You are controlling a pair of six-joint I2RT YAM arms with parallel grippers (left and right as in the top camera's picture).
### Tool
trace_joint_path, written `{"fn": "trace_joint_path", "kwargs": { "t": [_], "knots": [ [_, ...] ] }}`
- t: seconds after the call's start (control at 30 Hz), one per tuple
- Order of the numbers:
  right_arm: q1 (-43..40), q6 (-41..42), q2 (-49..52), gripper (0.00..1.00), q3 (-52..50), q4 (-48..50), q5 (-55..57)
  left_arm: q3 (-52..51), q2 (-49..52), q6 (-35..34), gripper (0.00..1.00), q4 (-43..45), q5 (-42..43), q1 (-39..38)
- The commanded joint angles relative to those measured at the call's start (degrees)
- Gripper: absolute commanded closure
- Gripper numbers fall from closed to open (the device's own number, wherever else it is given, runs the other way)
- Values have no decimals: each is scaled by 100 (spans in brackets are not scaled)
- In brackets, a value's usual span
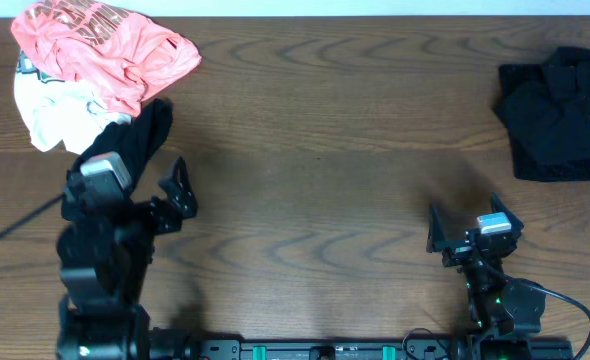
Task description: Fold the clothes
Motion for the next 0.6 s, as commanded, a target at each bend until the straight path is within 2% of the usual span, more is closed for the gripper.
{"fn": "trace_joint_path", "kwargs": {
  "t": [0.0, 0.27, 0.57],
  "knots": [
    [-33, -74, -15, 1, -20, -17, 57, -780, -544, 118, 2, 658, 17, -74],
    [-33, -74, -15, 1, -20, -17, 57, -2302, -1427, 11, 2, 2229, 144, -105],
    [-33, -74, -15, 1, -20, -17, 57, -3331, -2352, 11, 2, 2824, 140, -111]
  ]
}}
